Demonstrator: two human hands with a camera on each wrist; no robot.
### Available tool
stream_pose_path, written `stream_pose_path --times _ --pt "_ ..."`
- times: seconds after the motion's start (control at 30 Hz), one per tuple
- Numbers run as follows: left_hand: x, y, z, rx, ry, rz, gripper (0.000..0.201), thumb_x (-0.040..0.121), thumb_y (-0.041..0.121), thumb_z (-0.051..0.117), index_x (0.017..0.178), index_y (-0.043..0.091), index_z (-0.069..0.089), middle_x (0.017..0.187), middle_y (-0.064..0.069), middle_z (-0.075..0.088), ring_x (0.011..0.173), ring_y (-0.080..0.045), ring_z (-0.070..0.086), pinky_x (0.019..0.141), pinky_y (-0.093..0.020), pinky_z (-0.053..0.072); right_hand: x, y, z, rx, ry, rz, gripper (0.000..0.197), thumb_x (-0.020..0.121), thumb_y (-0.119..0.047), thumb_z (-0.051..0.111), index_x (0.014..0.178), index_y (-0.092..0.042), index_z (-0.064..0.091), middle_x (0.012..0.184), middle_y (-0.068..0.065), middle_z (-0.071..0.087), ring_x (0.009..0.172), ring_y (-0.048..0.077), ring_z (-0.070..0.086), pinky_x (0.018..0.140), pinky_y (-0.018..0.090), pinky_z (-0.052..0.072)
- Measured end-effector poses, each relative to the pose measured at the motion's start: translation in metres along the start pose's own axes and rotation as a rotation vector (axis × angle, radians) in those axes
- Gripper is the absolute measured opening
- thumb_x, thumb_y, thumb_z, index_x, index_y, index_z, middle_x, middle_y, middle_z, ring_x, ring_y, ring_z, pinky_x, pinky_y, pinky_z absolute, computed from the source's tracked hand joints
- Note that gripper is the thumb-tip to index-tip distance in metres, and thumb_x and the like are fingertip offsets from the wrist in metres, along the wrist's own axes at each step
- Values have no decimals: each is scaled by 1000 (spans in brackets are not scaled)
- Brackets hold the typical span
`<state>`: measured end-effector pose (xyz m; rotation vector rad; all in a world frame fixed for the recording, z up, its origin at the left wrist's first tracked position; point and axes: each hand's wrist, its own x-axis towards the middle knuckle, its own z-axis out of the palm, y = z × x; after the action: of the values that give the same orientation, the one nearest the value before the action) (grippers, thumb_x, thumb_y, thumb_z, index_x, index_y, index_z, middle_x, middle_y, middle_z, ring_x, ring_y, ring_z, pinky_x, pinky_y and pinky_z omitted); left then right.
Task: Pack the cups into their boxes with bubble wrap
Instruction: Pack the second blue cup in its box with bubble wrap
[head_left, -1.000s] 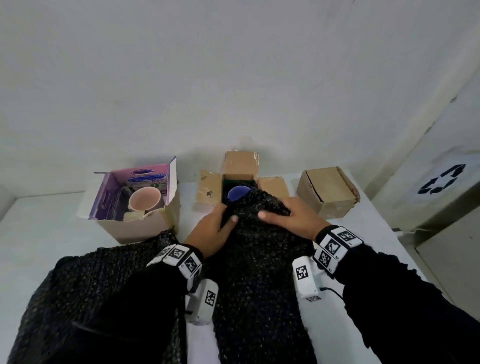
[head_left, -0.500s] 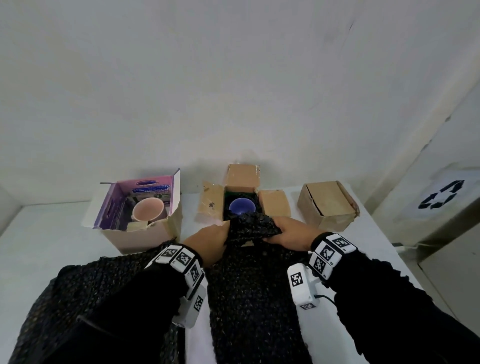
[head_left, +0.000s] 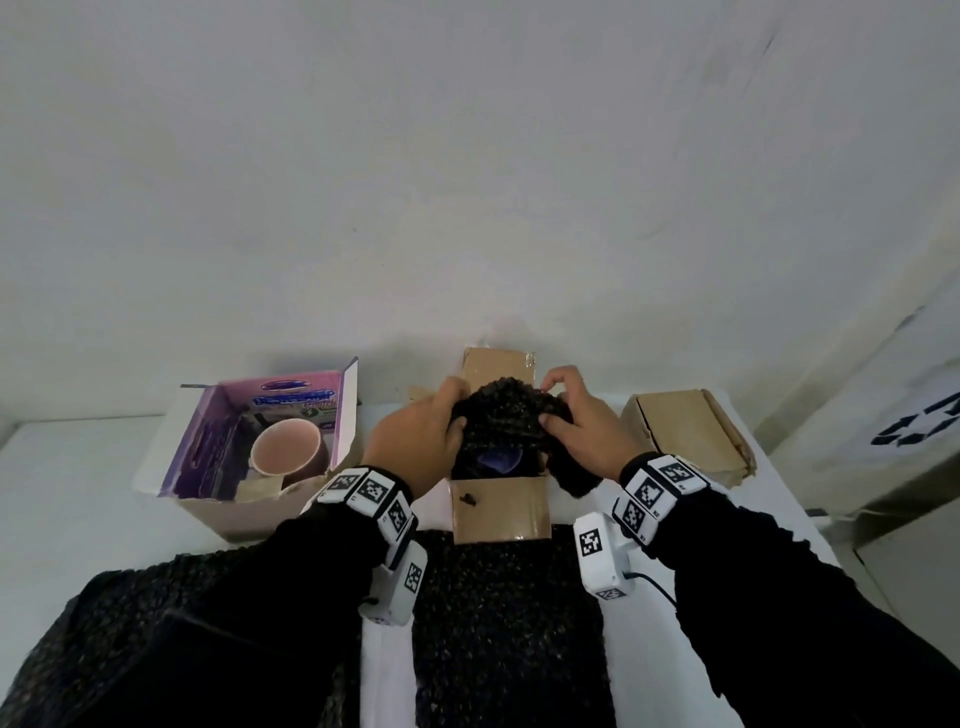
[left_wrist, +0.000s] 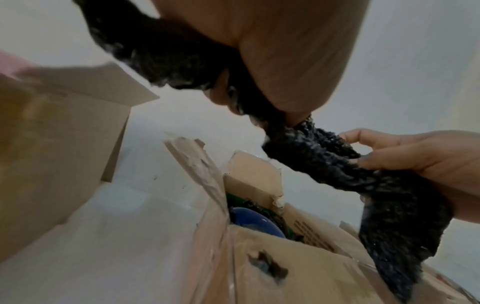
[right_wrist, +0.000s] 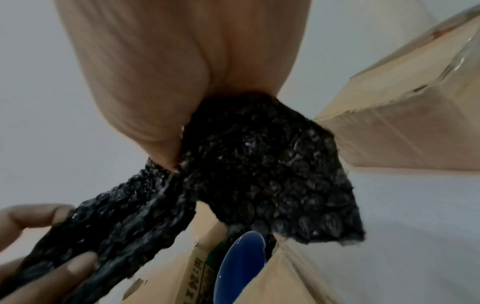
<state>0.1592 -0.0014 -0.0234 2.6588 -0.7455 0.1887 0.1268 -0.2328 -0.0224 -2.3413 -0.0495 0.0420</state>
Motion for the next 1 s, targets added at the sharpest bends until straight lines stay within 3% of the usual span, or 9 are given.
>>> stream_pose_path --times 0.17,0.27,0.37,0.5,0.63,0.73,0.77,0.9,1.0 --pt "35 -9 24 41 -37 -2 18 83 7 55 97 18 58 109 -2 48 70 -25 52 54 -33 43 36 13 16 -170 268 -126 24 79 0 56 85 -23 52 94 -4 48 72 17 52 66 29 42" --pt "47 -12 39 93 -67 35 21 80 3 57 98 10 66 116 -5 48 88 -23 54 73 -34 49 49 21 31 -239 329 -155 21 78 0 57 78 -21 63 101 -5 51 77 14 53 68 27 46" --pt "54 -15 53 194 -136 40 28 84 17 50 106 9 64 122 -5 46 101 -24 48 86 -37 45 59 26 42 -308 304 -174 11 80 -12 60 86 -18 67 107 -1 54 84 19 57 68 26 45" --pt "47 -22 67 389 -209 88 32 84 28 46 106 16 65 116 -3 53 101 -27 45 82 -39 36 64 33 49 -666 80 -264 37 73 -41 67 104 -21 62 115 -2 56 99 22 50 79 35 42" --pt "41 -27 76 526 -258 115 31 79 31 48 99 19 69 110 -4 55 106 -31 40 86 -44 25 64 37 58 -937 144 -317 19 77 -18 59 96 -20 62 92 -3 67 94 26 50 74 38 35" --pt "40 -22 77 552 -232 73 34 77 30 43 97 21 69 119 -3 50 107 -29 37 90 -45 23 67 36 64 -1028 157 -322 36 79 -18 31 92 -21 64 86 -4 67 95 26 49 74 38 28" --pt "40 -21 77 552 -235 68 36 78 29 41 101 21 67 123 -3 47 110 -29 36 92 -46 20 69 35 66 -1052 147 -313 37 79 -19 30 91 -22 65 88 -4 67 97 26 48 76 39 27" --pt "46 -18 74 553 -302 60 34 85 28 41 110 20 63 117 1 52 120 -32 31 100 -51 10 71 35 72 -1092 103 -254 13 77 -25 57 80 -20 69 104 4 62 102 28 39 84 44 27" --pt "52 -15 70 562 -333 43 29 83 29 44 106 24 62 105 6 63 123 -32 31 101 -54 4 71 37 76 -1056 100 -206 14 79 -30 64 73 -19 72 115 4 57 106 29 35 90 47 25"
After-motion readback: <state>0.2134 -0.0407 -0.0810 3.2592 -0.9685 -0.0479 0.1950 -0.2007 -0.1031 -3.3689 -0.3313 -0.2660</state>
